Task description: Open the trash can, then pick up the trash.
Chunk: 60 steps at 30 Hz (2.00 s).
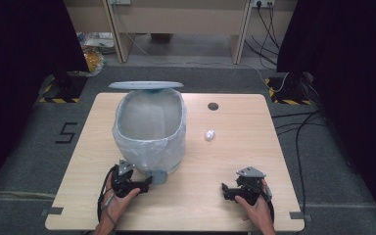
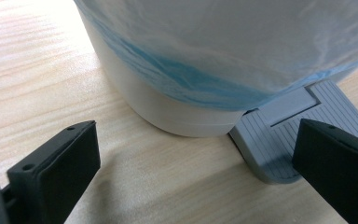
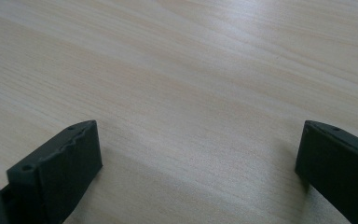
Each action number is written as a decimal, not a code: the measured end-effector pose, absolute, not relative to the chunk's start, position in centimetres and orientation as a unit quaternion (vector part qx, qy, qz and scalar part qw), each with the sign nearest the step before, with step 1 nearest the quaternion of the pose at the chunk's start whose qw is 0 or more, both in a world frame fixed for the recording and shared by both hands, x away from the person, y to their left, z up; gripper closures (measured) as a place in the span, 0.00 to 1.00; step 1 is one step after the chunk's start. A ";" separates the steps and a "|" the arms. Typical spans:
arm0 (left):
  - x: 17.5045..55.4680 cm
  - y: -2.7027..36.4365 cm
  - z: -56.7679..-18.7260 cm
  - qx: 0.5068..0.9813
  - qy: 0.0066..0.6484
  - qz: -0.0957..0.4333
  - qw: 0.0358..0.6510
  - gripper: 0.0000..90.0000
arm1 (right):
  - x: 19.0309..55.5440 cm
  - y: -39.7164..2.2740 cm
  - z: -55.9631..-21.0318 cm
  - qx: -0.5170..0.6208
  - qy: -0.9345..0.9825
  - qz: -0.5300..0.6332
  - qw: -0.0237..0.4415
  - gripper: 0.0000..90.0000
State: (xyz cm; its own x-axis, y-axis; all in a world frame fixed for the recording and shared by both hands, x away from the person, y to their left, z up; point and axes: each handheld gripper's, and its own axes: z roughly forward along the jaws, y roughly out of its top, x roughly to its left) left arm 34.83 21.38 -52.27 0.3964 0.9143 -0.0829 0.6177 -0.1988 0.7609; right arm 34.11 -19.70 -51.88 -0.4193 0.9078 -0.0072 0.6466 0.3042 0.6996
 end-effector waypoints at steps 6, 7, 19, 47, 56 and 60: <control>35.0 21.4 -52.3 0.746 0.514 0.200 0.373 0.00 | 34.1 -19.7 -51.9 0.498 0.780 0.317 0.207 0.00; 35.0 21.4 -52.3 0.746 0.515 0.198 0.374 0.00 | 34.1 -19.7 -51.9 0.498 0.781 0.316 0.206 0.00; 35.4 21.5 -52.3 0.745 0.517 0.194 0.375 0.00 | 34.1 -19.7 -51.9 0.498 0.781 0.316 0.207 0.00; 35.6 21.8 -52.3 0.746 0.520 0.180 0.375 0.00 | 36.2 -19.4 -49.4 0.499 0.744 0.370 0.248 0.18; 35.7 21.8 -52.4 0.743 0.522 0.178 0.379 0.00 | 39.6 -18.0 -47.8 0.495 0.743 0.371 0.256 0.22; 35.7 21.8 -52.4 0.743 0.523 0.176 0.379 0.00 | 40.7 -17.4 -47.6 0.493 0.744 0.370 0.259 0.23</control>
State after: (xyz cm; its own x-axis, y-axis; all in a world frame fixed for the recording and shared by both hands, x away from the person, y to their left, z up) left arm 35.69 21.81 -52.39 0.3918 0.9103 -0.1339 0.6434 -0.1670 0.7471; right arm 40.66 -17.44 -47.55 -0.3796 0.9249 -0.0204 0.5423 0.2403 0.8051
